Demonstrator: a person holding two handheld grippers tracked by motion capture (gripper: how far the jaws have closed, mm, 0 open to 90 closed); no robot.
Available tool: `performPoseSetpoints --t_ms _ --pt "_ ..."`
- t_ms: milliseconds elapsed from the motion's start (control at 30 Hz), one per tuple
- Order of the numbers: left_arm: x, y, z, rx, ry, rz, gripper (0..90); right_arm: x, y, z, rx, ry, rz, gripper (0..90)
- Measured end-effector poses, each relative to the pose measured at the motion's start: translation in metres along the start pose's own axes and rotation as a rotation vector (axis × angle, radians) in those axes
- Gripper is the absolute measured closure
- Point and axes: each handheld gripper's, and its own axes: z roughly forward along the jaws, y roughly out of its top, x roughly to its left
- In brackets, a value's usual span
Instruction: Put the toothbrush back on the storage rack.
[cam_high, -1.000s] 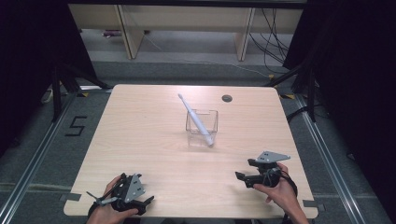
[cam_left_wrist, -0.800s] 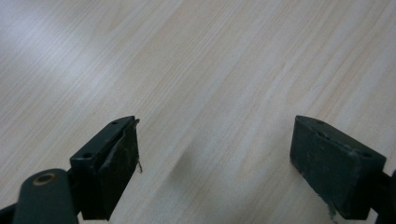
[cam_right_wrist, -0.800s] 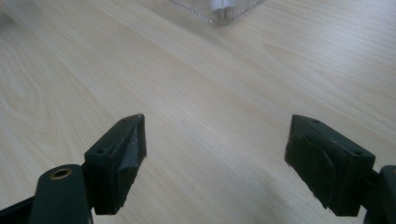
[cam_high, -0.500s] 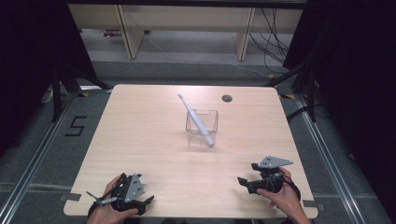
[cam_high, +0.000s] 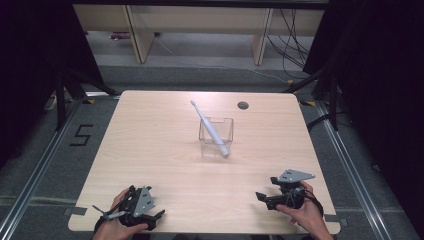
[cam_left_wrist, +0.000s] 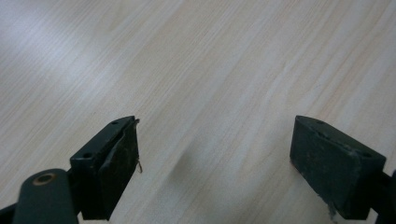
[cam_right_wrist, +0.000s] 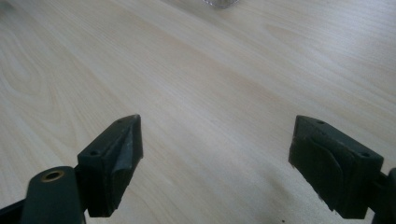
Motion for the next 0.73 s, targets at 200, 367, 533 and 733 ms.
performPoseSetpoints --t_ms 200,367,533,733 --pt "0.0 0.0 -0.0001 0.0 0.0 0.0 15.1 -0.0019 -0.0004 -0.0015 0.004 -0.014 -0.019 18.1" --pt "0.0 0.0001 -0.0001 0.0 0.0 0.0 15.1 -0.0021 -0.0004 -0.0017 0.005 -0.011 -0.02 18.1" --pt "0.0001 0.0 -0.0002 0.0 0.001 0.0 15.1 -0.0022 -0.0005 -0.0015 0.004 -0.013 -0.019 18.0" --pt "0.0 0.0 -0.0003 0.0 0.002 -0.001 15.1 -0.0019 -0.001 0.0002 0.008 0.008 0.003 18.0"
